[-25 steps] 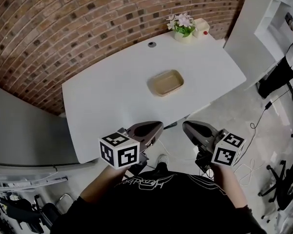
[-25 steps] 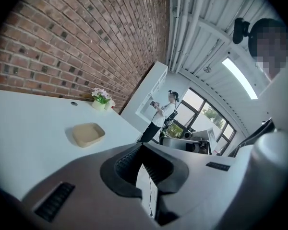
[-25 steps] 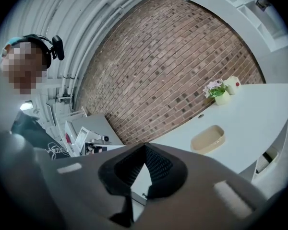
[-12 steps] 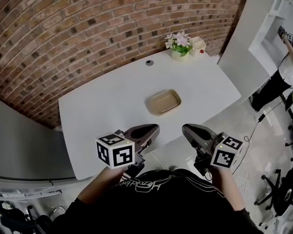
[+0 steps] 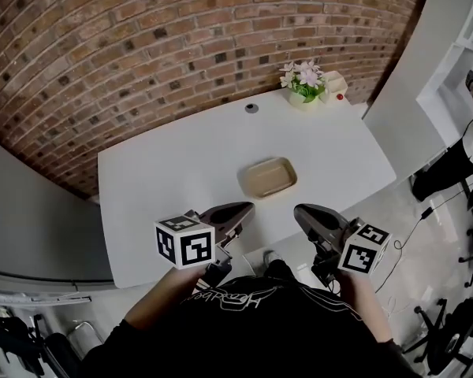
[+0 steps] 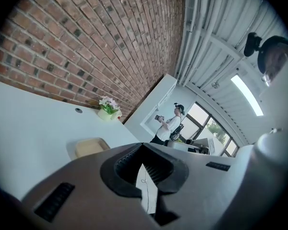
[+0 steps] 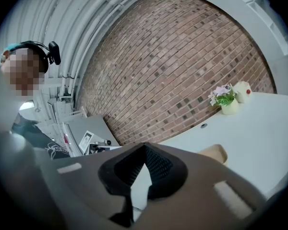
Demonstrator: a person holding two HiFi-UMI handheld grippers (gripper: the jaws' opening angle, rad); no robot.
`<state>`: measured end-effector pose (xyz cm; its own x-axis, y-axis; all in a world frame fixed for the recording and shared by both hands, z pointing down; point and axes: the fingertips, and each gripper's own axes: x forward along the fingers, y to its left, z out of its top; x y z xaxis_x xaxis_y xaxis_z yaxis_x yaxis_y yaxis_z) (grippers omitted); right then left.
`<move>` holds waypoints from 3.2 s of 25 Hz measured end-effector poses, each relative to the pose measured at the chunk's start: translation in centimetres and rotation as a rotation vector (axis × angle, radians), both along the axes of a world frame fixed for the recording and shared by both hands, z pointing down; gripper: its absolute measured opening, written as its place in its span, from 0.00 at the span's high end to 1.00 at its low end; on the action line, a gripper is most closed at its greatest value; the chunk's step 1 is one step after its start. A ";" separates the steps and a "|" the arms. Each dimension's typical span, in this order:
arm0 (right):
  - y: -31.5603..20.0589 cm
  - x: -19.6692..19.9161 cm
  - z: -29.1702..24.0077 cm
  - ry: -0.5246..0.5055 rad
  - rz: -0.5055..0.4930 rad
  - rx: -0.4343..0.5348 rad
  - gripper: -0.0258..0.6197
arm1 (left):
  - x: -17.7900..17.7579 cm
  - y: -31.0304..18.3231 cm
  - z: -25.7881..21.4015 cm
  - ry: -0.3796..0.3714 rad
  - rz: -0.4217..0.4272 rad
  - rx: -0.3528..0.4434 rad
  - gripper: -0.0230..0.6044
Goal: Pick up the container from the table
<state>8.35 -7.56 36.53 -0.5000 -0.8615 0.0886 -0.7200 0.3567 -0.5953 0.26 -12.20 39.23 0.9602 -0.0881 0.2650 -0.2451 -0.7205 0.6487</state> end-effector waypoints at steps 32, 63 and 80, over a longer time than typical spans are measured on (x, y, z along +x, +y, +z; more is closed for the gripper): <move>-14.7 13.3 12.8 -0.005 -0.217 -0.230 0.90 | 3.2 -11.3 12.9 -0.205 -0.474 -0.227 0.96; -16.9 12.7 25.2 -0.112 -0.270 -0.580 0.81 | 3.6 -11.4 23.1 -0.239 -0.566 -0.526 0.82; -16.8 12.2 25.2 -0.184 -0.266 -0.613 0.86 | 3.4 -11.7 23.4 -0.218 -0.601 -0.557 0.83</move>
<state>20.54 -24.38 61.77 -0.7407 -0.5294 0.4136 -0.5226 0.0670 -0.8500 3.64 -23.85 62.64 0.7147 -0.3689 0.5943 -0.6446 -0.0175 0.7643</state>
